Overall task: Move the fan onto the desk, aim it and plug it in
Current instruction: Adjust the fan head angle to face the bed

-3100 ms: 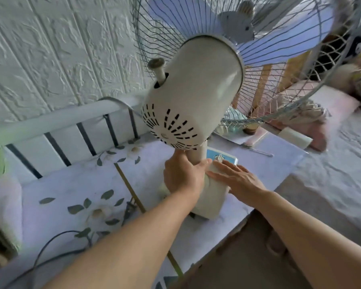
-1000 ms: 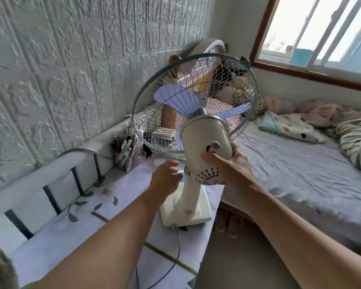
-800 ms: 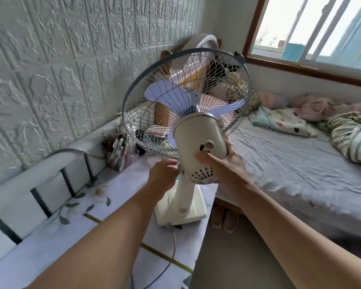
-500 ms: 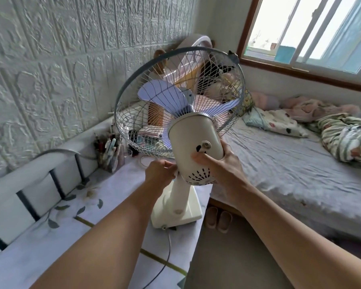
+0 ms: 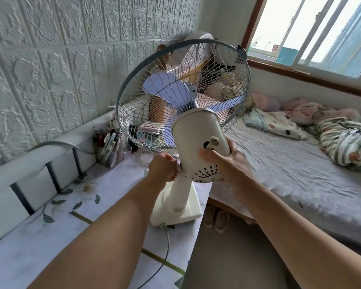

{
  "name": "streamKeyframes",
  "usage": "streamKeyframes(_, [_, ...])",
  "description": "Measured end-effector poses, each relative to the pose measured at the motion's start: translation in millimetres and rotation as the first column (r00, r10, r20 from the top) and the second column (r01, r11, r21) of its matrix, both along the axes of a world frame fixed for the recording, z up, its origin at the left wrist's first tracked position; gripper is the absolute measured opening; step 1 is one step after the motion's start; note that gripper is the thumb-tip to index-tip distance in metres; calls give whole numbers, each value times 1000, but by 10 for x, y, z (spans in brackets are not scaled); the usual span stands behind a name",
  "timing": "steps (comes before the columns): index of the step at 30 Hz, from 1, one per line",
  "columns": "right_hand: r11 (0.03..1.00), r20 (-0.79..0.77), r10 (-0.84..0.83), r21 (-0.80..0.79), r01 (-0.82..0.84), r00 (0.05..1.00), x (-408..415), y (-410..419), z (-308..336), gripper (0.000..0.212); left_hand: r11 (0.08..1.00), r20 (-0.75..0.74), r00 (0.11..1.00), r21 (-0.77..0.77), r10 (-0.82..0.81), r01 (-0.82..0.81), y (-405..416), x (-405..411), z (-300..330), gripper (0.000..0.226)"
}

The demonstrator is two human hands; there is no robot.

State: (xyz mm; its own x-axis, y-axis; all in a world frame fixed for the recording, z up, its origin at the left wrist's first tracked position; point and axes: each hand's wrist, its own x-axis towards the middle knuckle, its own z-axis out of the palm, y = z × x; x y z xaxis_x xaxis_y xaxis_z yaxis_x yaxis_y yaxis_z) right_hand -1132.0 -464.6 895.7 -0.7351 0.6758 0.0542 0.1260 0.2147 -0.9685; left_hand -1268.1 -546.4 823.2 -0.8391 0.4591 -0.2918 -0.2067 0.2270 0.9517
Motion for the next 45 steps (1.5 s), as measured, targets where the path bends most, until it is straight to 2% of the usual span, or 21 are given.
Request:
streamKeyframes(4, [1000, 35, -27, -9, 27, 999, 0, 18, 10, 68, 994, -70, 994, 56, -85, 89, -140, -5, -59, 5])
streamKeyframes(7, [999, 34, -31, -36, 32, 999, 9, 5, 23, 70, 983, -193, 969, 66, -156, 171, -218, 6, -117, 13])
streamKeyframes(9, [998, 22, -29, -57, 30, 999, 12, -8, 32, 65, 982, -227, 963, 84, -148, 171, -214, 35, -128, 18])
streamKeyframes(12, [997, 20, -32, -73, 34, 999, 24, -16, 46, 52, 992, -327, 939, 22, -109, 123, -180, 48, -144, 18])
streamKeyframes(15, [995, -3, -19, -98, 19, 1000, 50, -25, 49, 54, 992, -377, 918, -10, -121, 126, -169, 26, -168, 12])
streamKeyframes(17, [995, -15, 1, -100, -2, 1000, 65, -37, 48, 60, 990, -395, 908, -47, -138, 130, -167, 20, -173, 15])
streamKeyframes(19, [997, -11, 11, -79, -12, 1000, 65, -37, 36, 64, 991, -373, 919, -35, -132, 128, -165, 26, -164, 9])
streamKeyframes(23, [998, 2, 26, -63, -26, 1000, 33, 5, -10, 66, 996, -295, 951, -27, -87, 82, -129, 48, -164, 28])
streamKeyframes(26, [998, 13, 19, -58, -18, 1000, 21, 45, -27, 59, 996, -87, 996, 85, -32, 39, -95, 50, -97, 15])
streamKeyframes(28, [998, 22, 4, -59, -3, 1000, 17, 81, -35, 56, 992, -33, 999, 118, -44, 48, -108, 50, -74, 10])
streamKeyframes(29, [998, 27, -3, -59, 4, 1000, 18, 93, -39, 55, 991, -72, 995, 110, -67, 75, -117, 47, -90, 13])
streamKeyframes(32, [998, 30, -11, -57, 13, 999, 16, 95, -54, 57, 991, -368, 920, -18, -133, 136, -174, 91, -144, 20])
streamKeyframes(35, [999, 27, -16, -48, 17, 1000, 6, 67, -62, 57, 995, -490, 867, -10, -91, 99, -168, 129, -180, 10])
streamKeyframes(37, [998, 21, -22, -55, 23, 1000, 1, 57, -58, 55, 998, -494, 867, -10, -62, 66, -153, 89, -188, 10])
streamKeyframes(41, [997, 23, -30, -75, 32, 999, 10, 30, -43, 58, 993, -459, 881, -35, -116, 113, -139, 18, -212, 23])
streamKeyframes(45, [998, 42, -31, -48, 33, 999, -1, 19, -43, 63, 993, -207, 971, 2, -116, 119, -78, -17, -210, 45])
